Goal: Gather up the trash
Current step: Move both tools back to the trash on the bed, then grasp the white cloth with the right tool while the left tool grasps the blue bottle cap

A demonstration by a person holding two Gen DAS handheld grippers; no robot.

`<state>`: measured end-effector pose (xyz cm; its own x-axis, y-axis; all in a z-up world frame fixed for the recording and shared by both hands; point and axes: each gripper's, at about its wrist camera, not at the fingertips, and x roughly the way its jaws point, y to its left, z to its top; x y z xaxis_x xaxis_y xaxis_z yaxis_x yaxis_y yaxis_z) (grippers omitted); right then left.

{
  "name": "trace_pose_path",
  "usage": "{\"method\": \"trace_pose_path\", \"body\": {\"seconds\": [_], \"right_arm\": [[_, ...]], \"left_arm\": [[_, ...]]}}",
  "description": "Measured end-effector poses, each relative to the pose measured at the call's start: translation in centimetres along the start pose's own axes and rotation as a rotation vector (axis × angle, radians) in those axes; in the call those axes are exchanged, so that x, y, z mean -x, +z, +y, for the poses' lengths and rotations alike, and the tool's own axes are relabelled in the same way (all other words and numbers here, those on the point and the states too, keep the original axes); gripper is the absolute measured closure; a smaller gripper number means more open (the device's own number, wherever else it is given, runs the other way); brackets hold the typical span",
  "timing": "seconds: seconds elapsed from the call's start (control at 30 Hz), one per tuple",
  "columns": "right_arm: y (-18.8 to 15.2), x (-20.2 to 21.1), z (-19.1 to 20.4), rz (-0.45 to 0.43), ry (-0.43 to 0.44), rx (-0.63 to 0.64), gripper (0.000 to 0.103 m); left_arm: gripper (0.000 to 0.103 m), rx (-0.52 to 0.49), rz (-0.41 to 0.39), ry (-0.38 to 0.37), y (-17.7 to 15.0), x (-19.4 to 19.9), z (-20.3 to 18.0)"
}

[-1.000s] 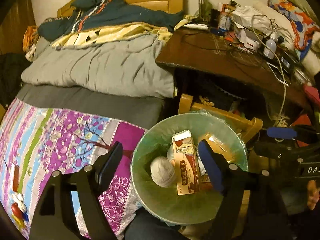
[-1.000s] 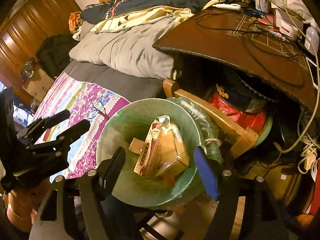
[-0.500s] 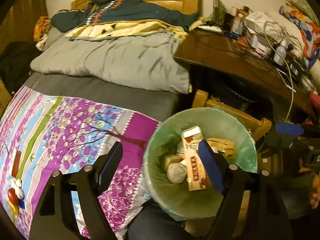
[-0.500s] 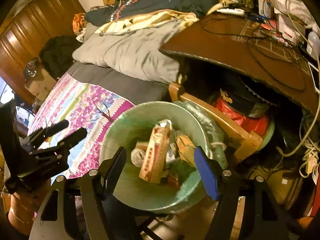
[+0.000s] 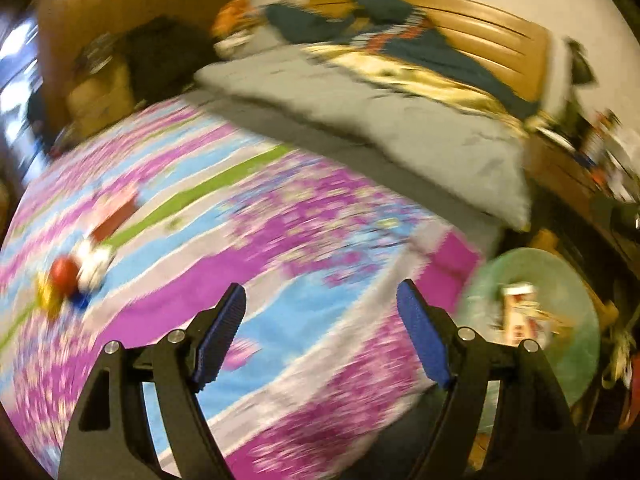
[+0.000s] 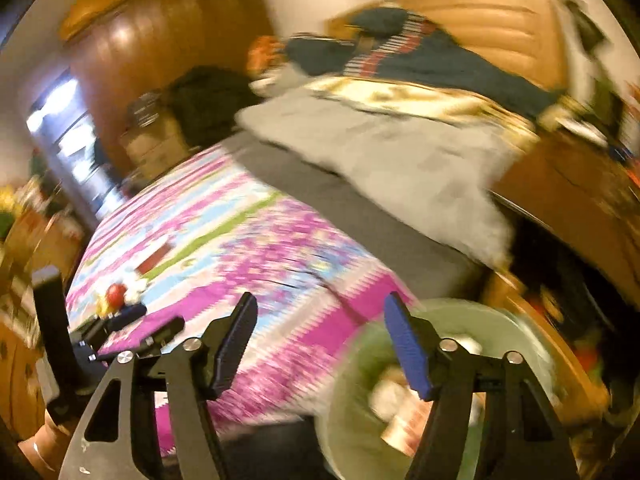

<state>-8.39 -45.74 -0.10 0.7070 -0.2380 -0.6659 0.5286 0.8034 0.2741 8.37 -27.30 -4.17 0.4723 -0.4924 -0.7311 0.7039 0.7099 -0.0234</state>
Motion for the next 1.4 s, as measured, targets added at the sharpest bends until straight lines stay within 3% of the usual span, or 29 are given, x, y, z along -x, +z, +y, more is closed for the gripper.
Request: {"method": "trace_pose_path", "body": {"seconds": [0.2,0.33,0.43,0.6,0.77,0.9,1.03,1.17,1.4], "right_arm": [[1.9,-9.4,13.4,0.066,0.211,0.267,0.049],[0.6,-16.3,24.3,0.145,0.365,0.428,0.057],[-1.4,-22.1,32.6,0.241,0.513,0.537,0.057],[-4.1,-30.4,41.9,0.341,0.55,0.687,0.057],[-5.6,-36.3,46.2,0.39,0.505,0.745,0.056],[-6.4,-40.0,48.1,0.407,0.436,0.761,0.056],[-6.3,-41.3,48.2,0.408,0.43,0.744,0.066],[-6.2,-37.5,45.1,0.385,0.453,0.695,0.067],[-7.4,-28.2,33.7,0.425,0.47,0.456,0.067]], "left_arm": [[0.028,0.243,0.056,0.144,-5.3,0.9,11.7],[0.028,0.409,0.08,0.23,-9.2,2.6,18.4],[0.028,0.503,0.107,0.266,-11.6,3.5,21.7],[0.028,0.589,0.133,0.302,-14.1,4.5,24.8],[0.028,0.664,0.153,0.305,-16.1,4.3,26.7],[0.028,0.673,0.169,0.306,-16.8,3.8,27.4],[0.028,0.679,0.164,0.322,-16.7,3.6,27.7],[0.028,0.67,0.145,0.332,-16.1,3.3,28.5],[0.028,0.578,0.09,0.339,-12.3,1.0,28.9]]}}
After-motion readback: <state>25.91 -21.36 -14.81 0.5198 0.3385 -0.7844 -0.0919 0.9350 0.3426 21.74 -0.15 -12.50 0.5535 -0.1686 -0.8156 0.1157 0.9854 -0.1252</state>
